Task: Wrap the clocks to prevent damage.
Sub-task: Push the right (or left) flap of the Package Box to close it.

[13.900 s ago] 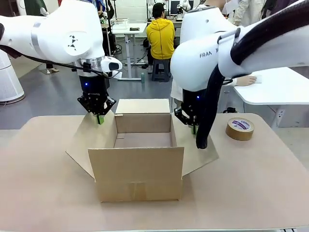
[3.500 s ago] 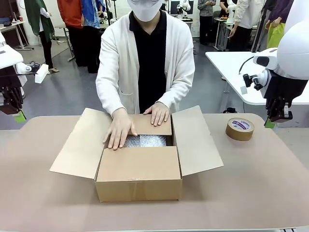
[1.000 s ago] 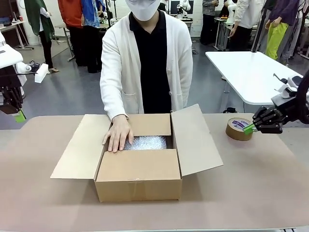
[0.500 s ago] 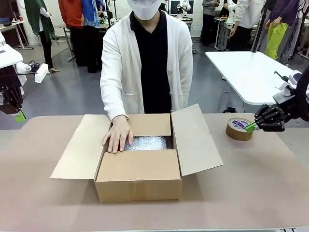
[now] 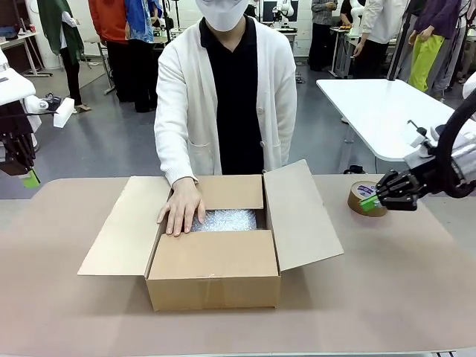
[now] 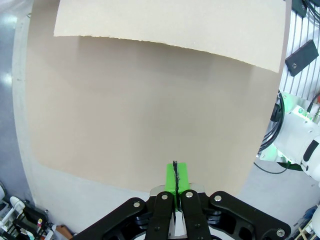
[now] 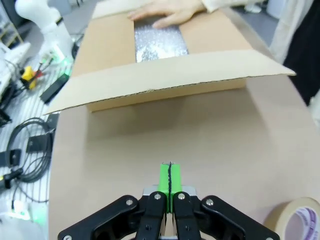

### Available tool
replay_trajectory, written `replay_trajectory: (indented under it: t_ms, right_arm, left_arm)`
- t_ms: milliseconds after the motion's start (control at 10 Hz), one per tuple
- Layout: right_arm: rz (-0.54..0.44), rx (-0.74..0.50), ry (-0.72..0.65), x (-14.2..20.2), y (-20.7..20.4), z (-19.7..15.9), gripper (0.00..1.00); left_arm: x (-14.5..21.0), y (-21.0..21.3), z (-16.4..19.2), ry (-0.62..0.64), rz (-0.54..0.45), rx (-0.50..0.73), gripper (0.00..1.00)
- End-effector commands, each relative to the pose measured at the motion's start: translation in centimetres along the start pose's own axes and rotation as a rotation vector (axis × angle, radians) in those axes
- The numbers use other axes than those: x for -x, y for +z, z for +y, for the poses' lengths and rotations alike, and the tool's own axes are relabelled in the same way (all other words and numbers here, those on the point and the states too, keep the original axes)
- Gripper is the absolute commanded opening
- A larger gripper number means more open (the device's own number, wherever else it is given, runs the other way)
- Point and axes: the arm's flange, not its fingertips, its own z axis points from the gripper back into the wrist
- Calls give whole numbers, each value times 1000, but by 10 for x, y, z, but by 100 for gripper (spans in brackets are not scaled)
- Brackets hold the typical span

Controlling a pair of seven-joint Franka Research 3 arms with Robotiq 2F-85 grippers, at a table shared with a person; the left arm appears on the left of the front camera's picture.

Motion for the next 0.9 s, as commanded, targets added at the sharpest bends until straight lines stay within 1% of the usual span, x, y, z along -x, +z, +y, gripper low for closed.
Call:
replay_trajectory:
  t_ms: [0,100,300,400,500,600,800]
  right_arm:
    - [-68,20,-6,8,-30,-8,1]
    - [-101,11,-7,11,-44,-11,1]
    - [-110,-27,14,16,-74,-10,1]
    - [-130,-52,20,10,-86,-11,1]
    - [-138,-95,32,4,-96,-7,1]
    - [-163,-112,42,0,-102,-3,1]
    - [-245,-132,40,-20,-108,1,1]
  left_arm:
    - [-1,0,0,22,-3,-1,0]
    - [-1,0,0,22,-3,-1,0]
    - [-1,0,0,22,-3,-1,0]
    - [-1,0,0,22,-3,-1,0]
    - [-1,0,0,22,-3,-1,0]
    - [-1,0,0,22,-3,-1,0]
    - [-1,0,0,22,-3,-1,0]
